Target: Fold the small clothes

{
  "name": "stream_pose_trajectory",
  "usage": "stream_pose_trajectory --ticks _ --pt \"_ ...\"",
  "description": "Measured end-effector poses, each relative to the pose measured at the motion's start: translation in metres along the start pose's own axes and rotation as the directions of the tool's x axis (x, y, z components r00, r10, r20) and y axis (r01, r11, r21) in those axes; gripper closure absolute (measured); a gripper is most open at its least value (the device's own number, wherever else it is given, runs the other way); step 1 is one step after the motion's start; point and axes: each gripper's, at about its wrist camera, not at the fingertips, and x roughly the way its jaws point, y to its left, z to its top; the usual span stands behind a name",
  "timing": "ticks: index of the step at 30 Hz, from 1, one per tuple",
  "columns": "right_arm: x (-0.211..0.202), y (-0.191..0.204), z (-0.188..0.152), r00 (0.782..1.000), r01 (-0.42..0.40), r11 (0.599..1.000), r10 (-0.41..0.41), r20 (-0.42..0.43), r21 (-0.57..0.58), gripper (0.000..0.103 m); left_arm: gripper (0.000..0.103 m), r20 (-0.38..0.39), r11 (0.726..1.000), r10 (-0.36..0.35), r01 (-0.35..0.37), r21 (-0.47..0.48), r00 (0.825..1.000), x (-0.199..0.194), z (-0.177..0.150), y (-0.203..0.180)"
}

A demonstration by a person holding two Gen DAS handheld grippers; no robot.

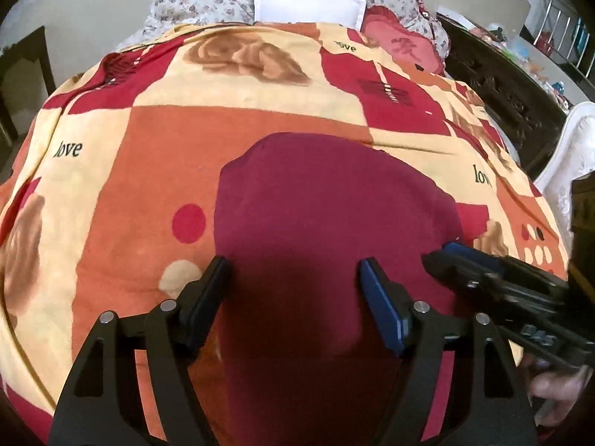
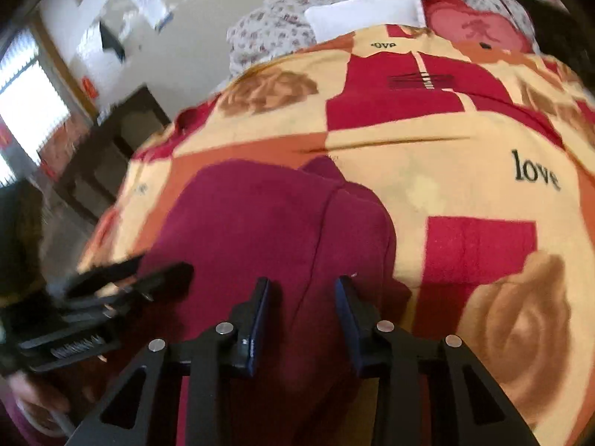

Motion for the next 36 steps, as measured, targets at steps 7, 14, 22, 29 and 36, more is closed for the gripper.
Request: stream_pose_trajectory --ticks 7,14,22,29,36 --pt "-0.062 0.044 -0.032 0.999 -0.044 0.991 0.045 0.004 -0.124 0.069 0.031 0.025 0.999 -0.010 0.011 -0.030 1.000 -0.010 -0.010 0.007" --pt "-0.038 0.051 -0.074 0.996 0.089 0.985 -0.088 0.008 -0.145 0.068 0.031 0.080 0.999 0.032 -0.029 -0.032 0.996 -0.033 -0.025 0.000" --pt "-0.077 0.059 -0.065 0.994 0.089 0.991 -0.083 0.066 -0.095 0.062 0.031 0.201 0.996 0.090 -0.085 -0.036 0.975 -0.075 -0.042 0.000" --pt "-0.103 0.072 -0.068 0.981 0.141 0.987 -0.129 0.148 -0.076 0.052 0.031 0.251 0.995 0.096 -0.085 -0.055 0.963 -0.099 -0.050 0.002" --pt "-0.107 0.075 -0.069 0.981 0.132 0.990 -0.125 0.145 -0.039 0.049 0.030 0.299 0.995 0.101 -0.091 -0.049 0.949 -0.124 -0.056 0.001"
